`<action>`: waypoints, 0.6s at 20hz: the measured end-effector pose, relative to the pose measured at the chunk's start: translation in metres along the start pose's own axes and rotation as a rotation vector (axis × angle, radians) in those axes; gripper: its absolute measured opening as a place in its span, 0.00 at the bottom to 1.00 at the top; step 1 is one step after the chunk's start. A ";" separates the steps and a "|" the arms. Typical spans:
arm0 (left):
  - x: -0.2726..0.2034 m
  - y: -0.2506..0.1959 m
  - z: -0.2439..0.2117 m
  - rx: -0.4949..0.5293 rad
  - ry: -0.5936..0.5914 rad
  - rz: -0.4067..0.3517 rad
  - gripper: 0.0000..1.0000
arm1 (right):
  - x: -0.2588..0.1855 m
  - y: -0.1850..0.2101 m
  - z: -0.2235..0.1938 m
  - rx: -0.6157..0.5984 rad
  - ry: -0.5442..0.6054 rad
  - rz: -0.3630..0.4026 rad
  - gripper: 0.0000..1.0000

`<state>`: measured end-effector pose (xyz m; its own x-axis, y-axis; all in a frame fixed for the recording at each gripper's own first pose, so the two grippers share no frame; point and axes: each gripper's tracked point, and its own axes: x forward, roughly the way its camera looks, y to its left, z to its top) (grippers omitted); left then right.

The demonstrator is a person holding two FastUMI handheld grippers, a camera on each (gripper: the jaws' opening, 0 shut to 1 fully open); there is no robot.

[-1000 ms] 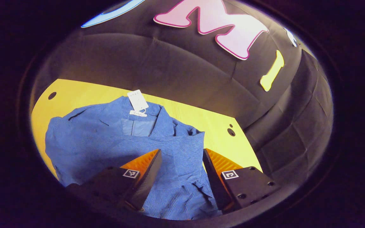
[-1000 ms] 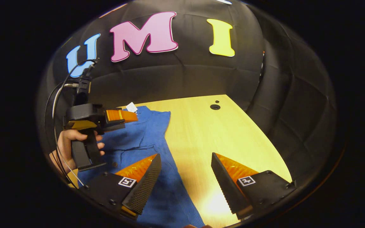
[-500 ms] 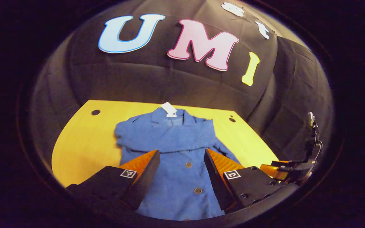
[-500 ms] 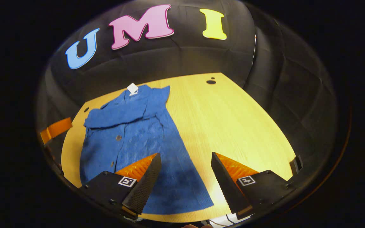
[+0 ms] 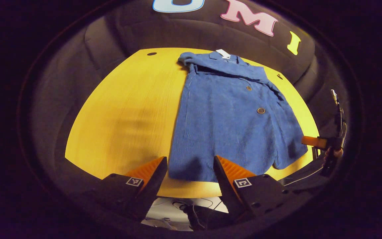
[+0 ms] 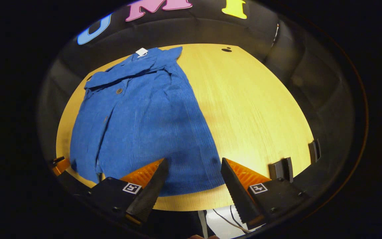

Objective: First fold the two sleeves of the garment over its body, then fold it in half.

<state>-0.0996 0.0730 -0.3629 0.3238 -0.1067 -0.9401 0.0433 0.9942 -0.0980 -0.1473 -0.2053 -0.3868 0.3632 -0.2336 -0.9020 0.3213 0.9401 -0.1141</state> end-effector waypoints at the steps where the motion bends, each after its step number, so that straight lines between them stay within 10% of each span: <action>1: 0.004 0.003 -0.001 -0.003 0.010 0.013 0.83 | 0.003 -0.003 -0.006 0.004 0.016 -0.005 1.00; 11: 0.015 -0.010 0.007 0.078 0.054 0.065 0.69 | 0.017 0.002 -0.024 0.036 0.090 0.012 0.98; 12: 0.016 -0.014 0.007 0.077 0.054 0.063 0.64 | 0.020 0.007 -0.026 0.024 0.095 0.015 0.79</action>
<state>-0.0882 0.0572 -0.3740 0.2771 -0.0411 -0.9600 0.0979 0.9951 -0.0144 -0.1609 -0.1966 -0.4166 0.2843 -0.1938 -0.9389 0.3374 0.9369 -0.0912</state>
